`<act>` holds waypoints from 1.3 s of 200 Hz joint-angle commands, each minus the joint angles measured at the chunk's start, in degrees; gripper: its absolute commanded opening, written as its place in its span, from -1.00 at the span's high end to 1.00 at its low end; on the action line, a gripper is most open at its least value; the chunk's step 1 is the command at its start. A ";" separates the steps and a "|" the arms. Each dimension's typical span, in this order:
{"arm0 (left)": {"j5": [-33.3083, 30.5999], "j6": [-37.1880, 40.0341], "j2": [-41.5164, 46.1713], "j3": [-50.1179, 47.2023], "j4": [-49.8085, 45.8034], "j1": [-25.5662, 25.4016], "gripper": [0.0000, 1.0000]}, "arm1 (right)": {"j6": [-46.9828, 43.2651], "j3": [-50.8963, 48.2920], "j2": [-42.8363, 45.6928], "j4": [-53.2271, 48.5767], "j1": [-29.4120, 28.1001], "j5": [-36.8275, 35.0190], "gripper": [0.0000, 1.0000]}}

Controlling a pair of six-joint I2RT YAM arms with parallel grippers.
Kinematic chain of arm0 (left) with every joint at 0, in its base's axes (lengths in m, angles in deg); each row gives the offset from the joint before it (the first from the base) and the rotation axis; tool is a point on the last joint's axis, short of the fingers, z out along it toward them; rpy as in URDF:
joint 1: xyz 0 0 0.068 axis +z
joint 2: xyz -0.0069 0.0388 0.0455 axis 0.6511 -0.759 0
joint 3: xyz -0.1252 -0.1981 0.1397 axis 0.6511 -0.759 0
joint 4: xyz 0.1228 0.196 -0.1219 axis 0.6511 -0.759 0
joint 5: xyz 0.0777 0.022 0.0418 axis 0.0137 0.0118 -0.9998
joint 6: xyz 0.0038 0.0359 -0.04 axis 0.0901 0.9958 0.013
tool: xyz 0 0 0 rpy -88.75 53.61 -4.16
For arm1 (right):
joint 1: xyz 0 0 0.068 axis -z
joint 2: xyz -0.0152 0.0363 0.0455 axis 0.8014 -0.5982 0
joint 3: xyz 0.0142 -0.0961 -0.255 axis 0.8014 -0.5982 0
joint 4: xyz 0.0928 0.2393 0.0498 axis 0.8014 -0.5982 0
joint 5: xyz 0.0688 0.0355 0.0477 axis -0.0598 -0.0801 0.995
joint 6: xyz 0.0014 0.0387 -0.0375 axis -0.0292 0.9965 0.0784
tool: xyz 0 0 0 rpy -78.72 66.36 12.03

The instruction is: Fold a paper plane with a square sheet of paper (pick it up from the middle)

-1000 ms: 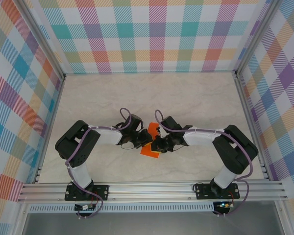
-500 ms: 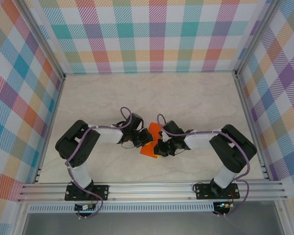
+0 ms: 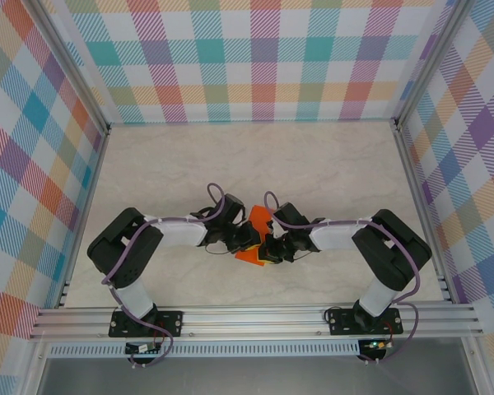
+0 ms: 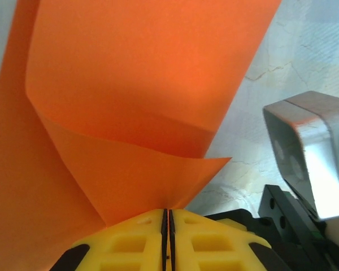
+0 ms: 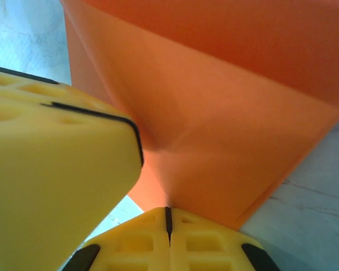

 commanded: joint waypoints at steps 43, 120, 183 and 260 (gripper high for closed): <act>-7.16 -0.79 -4.27 -2.43 0.44 0.28 0.82 | -0.95 -1.21 -2.31 -6.25 -0.51 -4.47 0.93; -6.30 0.53 -4.21 -0.60 1.37 5.14 0.80 | -2.57 -1.76 -2.87 -9.31 -0.50 -6.16 0.96; -4.46 1.75 -5.92 0.92 2.43 9.75 0.78 | -3.36 -1.88 -2.67 -10.06 -0.50 -6.16 0.95; -4.42 3.75 -5.92 3.53 -0.39 12.10 0.76 | -3.45 -1.67 -2.40 -10.37 -0.47 -6.07 0.95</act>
